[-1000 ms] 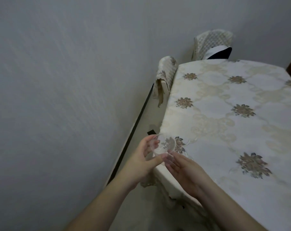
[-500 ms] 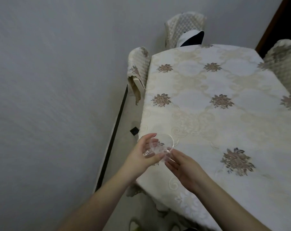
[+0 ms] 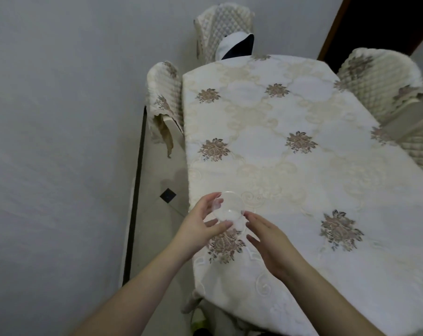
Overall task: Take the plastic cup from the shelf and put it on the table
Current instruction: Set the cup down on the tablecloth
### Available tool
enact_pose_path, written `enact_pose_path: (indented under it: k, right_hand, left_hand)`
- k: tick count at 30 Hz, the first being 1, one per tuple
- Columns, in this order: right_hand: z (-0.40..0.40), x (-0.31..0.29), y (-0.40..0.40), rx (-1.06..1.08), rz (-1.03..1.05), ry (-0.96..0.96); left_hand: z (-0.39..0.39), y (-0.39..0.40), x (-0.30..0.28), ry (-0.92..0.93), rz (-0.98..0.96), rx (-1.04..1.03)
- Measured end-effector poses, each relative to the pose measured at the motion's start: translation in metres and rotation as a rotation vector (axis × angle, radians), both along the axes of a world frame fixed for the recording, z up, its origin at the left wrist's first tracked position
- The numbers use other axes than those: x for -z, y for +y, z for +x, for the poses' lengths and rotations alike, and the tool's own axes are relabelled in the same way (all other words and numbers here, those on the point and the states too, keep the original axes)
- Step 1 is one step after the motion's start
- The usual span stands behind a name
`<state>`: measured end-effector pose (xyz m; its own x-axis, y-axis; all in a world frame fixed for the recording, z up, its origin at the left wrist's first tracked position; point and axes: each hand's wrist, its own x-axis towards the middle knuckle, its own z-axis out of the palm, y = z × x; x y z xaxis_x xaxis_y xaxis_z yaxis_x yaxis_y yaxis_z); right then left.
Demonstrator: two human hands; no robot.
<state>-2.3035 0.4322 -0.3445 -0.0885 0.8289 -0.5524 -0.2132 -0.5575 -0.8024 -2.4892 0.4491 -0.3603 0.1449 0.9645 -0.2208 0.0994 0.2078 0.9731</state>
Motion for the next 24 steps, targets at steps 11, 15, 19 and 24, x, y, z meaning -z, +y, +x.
enact_pose_path:
  k: [11,15,19,24]
  right_hand:
    - [-0.029,0.031,0.034,0.092,-0.019,-0.101]
    - [-0.025,0.041,0.044,0.090,-0.041,-0.133]
    - [-0.016,0.052,0.053,0.084,-0.069,-0.187]
    - [-0.011,0.057,0.060,0.110,-0.088,-0.199]
  left_hand:
    - [-0.021,0.052,0.045,0.177,-0.002,0.153]
    - [-0.012,0.066,0.052,0.267,-0.006,0.177]
    - [0.000,0.077,0.055,0.324,0.015,0.229]
    - [0.012,0.085,0.059,0.381,0.018,0.238]
